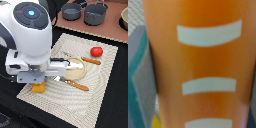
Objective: Interact with the objects in diverse but meaningful ways.
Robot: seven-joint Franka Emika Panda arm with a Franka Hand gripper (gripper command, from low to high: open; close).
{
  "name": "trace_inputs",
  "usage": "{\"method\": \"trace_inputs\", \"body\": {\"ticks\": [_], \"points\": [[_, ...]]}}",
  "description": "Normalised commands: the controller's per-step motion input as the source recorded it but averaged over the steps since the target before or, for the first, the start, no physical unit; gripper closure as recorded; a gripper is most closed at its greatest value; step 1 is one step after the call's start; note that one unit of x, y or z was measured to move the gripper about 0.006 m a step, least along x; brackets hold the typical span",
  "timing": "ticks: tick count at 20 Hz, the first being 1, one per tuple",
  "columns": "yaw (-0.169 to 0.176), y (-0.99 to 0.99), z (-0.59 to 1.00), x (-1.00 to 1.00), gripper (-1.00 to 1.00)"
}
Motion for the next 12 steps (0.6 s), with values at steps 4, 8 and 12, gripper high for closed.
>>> {"method": "trace_inputs", "body": {"ticks": [4,8,12], "points": [[0.006,0.00,-0.15,-0.97,1.00],[0.003,0.00,-0.11,-0.77,1.00],[0.001,0.02,-0.01,-0.57,-1.00]]}}
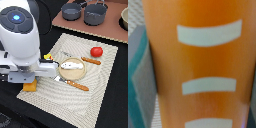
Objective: Interact with the objects in diverse but meaningful ways.
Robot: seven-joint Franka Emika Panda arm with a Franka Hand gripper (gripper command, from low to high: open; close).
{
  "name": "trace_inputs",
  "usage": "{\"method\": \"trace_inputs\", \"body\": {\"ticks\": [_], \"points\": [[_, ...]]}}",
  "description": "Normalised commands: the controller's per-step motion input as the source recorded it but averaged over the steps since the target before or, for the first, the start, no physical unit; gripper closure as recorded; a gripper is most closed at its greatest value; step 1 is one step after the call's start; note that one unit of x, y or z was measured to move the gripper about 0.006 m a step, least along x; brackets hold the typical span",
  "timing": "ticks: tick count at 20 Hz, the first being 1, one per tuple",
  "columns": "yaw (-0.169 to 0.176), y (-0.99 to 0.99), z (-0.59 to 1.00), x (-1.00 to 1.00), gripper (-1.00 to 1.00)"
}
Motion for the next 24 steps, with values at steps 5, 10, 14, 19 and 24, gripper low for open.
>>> {"method": "trace_inputs", "body": {"ticks": [5,10,14,19,24], "points": [[0.001,0.07,0.08,-0.43,-1.00],[0.005,0.16,0.83,-0.17,-1.00],[0.036,0.32,1.00,-0.09,-1.00],[0.061,0.40,0.86,-0.05,-1.00],[0.077,0.48,0.09,0.06,-1.00]]}}
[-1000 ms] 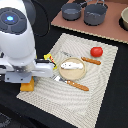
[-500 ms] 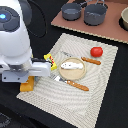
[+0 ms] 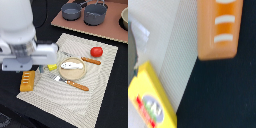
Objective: Interact with the objects in diverse but meaningful ways.
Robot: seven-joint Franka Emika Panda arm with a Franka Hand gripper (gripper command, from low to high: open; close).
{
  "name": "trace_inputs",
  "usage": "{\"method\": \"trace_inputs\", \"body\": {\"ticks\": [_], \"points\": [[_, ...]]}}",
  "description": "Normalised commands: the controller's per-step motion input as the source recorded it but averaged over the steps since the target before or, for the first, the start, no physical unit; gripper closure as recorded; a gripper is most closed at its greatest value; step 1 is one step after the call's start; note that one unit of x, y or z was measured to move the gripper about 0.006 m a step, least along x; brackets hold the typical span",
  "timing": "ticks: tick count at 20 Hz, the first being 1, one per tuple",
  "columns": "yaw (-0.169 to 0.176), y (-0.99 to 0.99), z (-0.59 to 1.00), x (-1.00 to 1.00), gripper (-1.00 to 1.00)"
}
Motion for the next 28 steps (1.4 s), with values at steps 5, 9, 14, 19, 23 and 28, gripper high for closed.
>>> {"method": "trace_inputs", "body": {"ticks": [5,9,14,19,23,28], "points": [[0.068,0.41,-0.11,0.11,-1.00],[0.057,0.14,-0.17,0.29,-1.00],[0.041,0.15,-0.30,0.25,-1.00],[0.015,0.04,-0.36,0.03,-1.00],[0.002,0.06,-0.40,0.00,-1.00],[0.003,0.12,-0.44,-0.04,-1.00]]}}
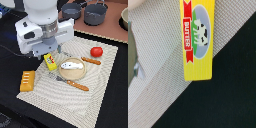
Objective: Interact with the objects in diverse but meaningful ways.
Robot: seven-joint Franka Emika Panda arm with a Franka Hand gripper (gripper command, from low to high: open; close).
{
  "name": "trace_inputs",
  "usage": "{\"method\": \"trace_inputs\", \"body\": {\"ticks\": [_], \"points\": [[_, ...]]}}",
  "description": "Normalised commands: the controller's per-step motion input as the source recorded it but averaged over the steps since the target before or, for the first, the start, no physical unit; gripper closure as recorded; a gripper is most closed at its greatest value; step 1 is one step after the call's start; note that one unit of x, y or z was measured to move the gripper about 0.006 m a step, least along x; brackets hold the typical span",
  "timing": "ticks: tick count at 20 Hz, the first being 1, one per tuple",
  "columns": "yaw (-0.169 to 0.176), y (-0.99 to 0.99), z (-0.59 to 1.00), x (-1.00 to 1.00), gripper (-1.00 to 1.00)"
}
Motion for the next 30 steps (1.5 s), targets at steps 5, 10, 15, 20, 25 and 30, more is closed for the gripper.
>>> {"method": "trace_inputs", "body": {"ticks": [5,10,15,20,25,30], "points": [[0.000,0.08,-0.53,-0.11,-1.00],[0.001,0.11,-0.53,-0.09,-1.00],[0.003,0.10,-0.53,-0.10,1.00],[0.008,0.08,-0.47,-0.11,1.00],[0.024,0.15,0.11,-0.09,1.00],[0.043,0.33,1.00,0.00,1.00]]}}
